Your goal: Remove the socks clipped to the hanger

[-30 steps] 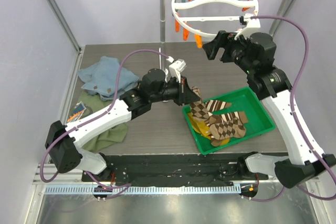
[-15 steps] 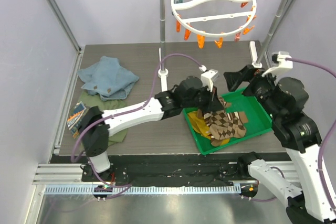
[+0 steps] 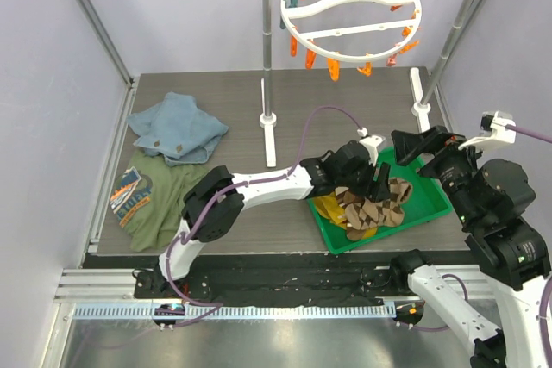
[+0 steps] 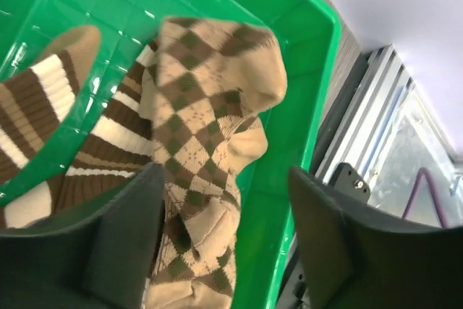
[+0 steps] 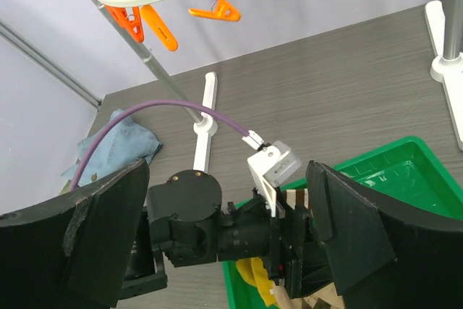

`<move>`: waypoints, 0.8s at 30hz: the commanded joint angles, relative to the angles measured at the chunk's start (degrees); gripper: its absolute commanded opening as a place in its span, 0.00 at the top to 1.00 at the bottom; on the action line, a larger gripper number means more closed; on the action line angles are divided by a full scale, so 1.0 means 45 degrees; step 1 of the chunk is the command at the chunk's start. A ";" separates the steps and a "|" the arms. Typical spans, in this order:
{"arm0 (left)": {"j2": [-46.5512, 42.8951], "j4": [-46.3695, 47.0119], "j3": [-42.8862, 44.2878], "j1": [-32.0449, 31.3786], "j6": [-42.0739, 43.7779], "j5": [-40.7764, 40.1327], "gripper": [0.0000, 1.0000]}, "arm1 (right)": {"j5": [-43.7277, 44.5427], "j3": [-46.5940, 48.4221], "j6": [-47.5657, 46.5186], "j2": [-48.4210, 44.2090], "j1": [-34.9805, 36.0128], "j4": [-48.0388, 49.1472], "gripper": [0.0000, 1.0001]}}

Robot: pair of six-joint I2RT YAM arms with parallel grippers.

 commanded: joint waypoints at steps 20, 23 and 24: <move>-1.0279 -0.2456 -0.4275 0.0015 0.1625 -0.6002 0.00 | -0.2512 -0.1305 0.0314 -0.0619 0.0051 0.0400 0.00; -1.1688 -0.2886 -0.5017 0.0015 0.1723 -0.6198 0.00 | -0.3467 -0.1795 0.0411 -0.0854 0.0050 0.0947 0.00; -1.2042 -0.3042 -0.5175 0.0015 0.1781 -0.6276 0.00 | -0.3566 -0.1875 0.0509 -0.0893 0.0051 0.1066 0.00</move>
